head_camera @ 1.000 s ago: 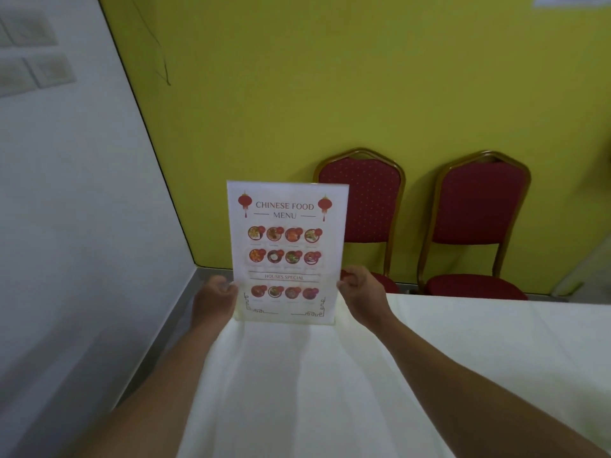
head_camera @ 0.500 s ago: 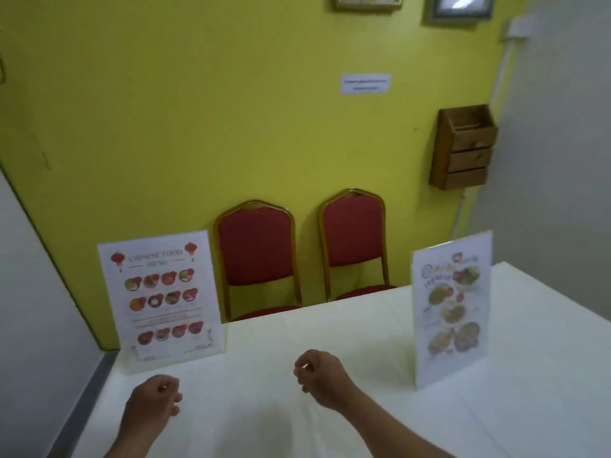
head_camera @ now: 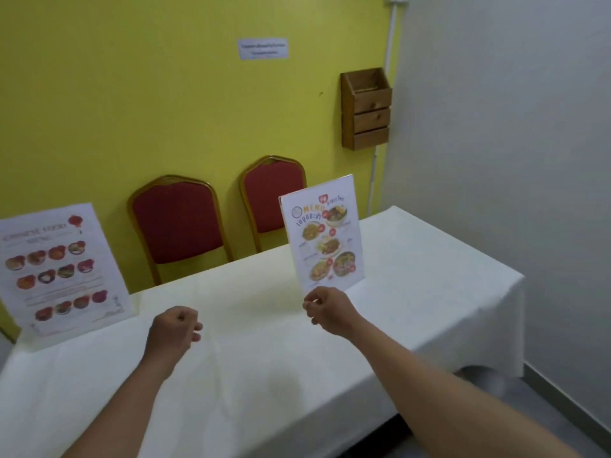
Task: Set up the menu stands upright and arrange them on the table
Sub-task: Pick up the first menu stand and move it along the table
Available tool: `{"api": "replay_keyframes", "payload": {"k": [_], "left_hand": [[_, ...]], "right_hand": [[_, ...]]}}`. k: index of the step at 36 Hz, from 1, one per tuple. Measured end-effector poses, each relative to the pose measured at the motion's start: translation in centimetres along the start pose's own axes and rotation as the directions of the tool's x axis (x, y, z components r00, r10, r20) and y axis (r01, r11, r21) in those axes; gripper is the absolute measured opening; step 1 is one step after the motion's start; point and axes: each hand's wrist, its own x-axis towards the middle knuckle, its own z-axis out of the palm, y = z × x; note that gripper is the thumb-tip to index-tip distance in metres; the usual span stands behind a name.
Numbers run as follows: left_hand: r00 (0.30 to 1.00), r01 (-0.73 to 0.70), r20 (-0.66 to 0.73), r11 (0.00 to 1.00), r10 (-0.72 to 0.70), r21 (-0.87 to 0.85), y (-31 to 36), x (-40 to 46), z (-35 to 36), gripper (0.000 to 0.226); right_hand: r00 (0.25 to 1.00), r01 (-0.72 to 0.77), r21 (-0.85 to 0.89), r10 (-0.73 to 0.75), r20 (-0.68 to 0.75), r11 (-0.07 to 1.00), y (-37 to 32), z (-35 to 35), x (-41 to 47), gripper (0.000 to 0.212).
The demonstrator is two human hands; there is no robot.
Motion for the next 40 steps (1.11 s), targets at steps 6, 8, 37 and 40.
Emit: {"api": "replay_keyframes", "payload": {"k": [6, 8, 37, 40], "left_hand": [[0.996, -0.060, 0.071, 0.998, 0.059, 0.005, 2.9, 0.1, 4.7, 0.021], [0.994, -0.068, 0.088, 0.998, 0.068, 0.002, 3.6, 0.5, 6.2, 0.021], [0.916, -0.140, 0.374, 0.989, 0.145, -0.040, 8.4, 8.7, 19.5, 0.007], [0.920, -0.157, 0.361, 0.987, 0.152, -0.016, 8.4, 9.3, 19.7, 0.016]], "right_hand": [[0.996, -0.049, 0.020, 0.051, -0.074, 0.999, 1.8, -4.2, 0.1, 0.011], [0.993, -0.062, 0.017, 0.063, -0.098, 0.998, 2.5, -5.2, 0.8, 0.014], [0.969, -0.175, 0.071, 0.185, -0.167, 0.982, 7.6, -12.5, 18.9, 0.042], [0.969, -0.161, 0.075, 0.172, -0.177, 0.984, 7.6, -12.7, 19.3, 0.029]]}}
